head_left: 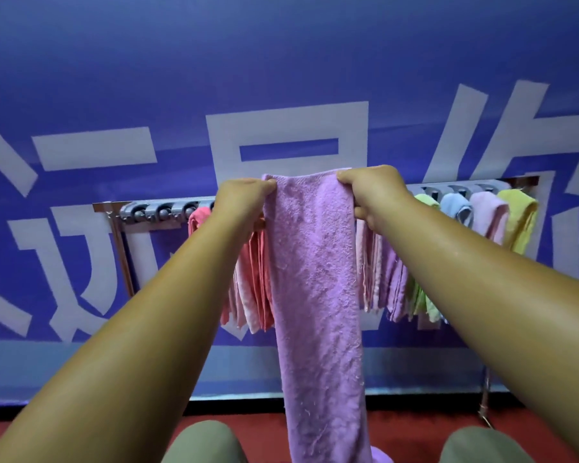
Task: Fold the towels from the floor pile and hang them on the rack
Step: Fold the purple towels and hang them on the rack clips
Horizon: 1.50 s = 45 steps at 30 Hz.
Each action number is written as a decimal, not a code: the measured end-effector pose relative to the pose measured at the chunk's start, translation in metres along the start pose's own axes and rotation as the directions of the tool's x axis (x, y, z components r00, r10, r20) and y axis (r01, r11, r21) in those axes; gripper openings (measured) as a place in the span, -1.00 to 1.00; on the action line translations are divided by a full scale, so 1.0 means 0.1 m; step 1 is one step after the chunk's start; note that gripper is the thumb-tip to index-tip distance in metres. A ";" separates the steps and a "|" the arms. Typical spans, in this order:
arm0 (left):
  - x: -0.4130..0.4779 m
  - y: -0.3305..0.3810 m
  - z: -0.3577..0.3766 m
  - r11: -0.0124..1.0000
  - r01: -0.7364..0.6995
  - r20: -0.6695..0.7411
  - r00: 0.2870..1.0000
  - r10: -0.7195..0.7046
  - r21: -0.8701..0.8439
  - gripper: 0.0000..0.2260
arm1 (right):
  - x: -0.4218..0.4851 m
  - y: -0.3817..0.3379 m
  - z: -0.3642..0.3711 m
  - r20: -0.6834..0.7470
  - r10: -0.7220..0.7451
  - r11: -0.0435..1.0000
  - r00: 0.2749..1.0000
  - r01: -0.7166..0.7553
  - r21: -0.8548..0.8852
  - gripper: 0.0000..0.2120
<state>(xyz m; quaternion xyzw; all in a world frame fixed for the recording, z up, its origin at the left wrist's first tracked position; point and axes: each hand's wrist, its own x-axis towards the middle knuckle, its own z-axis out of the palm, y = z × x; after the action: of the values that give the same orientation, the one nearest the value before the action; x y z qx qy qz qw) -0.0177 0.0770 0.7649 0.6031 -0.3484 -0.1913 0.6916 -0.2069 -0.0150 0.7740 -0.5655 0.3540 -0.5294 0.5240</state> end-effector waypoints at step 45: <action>-0.43 -0.26 0.18 0.907 -0.332 0.068 0.943 0.326 0.260 -0.45 | -0.27 0.27 0.35 0.107 -0.067 0.995 0.992 0.058 0.084 -0.80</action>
<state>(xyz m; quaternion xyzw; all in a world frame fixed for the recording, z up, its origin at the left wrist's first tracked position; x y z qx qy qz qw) -0.0556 0.0887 0.7293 0.6215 -0.4758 -0.0300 0.6217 -0.1743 0.0129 0.7458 -0.5830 0.2853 -0.5276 0.5481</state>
